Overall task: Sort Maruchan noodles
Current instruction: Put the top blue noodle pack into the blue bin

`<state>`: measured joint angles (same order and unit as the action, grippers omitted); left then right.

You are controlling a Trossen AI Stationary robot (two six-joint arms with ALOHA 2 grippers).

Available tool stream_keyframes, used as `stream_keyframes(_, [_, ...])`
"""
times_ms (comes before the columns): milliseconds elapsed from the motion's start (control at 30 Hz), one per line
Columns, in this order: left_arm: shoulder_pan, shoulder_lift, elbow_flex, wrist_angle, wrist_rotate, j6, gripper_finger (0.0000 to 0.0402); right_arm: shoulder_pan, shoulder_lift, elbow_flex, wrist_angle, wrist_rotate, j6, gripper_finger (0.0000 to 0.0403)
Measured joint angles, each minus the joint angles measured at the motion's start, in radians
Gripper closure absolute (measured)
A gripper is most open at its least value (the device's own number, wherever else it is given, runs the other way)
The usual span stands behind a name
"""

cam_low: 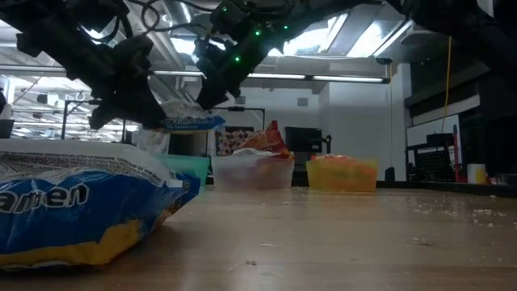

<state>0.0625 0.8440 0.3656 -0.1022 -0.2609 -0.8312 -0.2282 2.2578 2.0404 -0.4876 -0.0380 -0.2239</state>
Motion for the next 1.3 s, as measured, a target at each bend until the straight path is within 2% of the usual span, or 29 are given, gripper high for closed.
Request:
stream_keyframes(233, [0.089,-0.097,0.000,0.000,-0.104,0.073,0.0319,-0.053,0.005,0.021,0.164,-0.006,0.012,0.0403])
stream_keyframes(500, [0.197,-0.114,-0.001,-0.007,-0.118,0.143,0.0319,-0.098,0.080,0.024,0.388,-0.033,0.115,0.0403])
stream_keyframes(1033, [0.328,-0.109,-0.002,-0.043,-0.118,0.217,0.0319,-0.157,0.315,0.297,0.354,-0.110,0.318,0.0403])
stream_keyframes(1300, [0.333,-0.097,-0.002,-0.049,-0.114,0.241,0.0319,-0.164,0.316,0.298,0.333,0.009,0.353,0.0403])
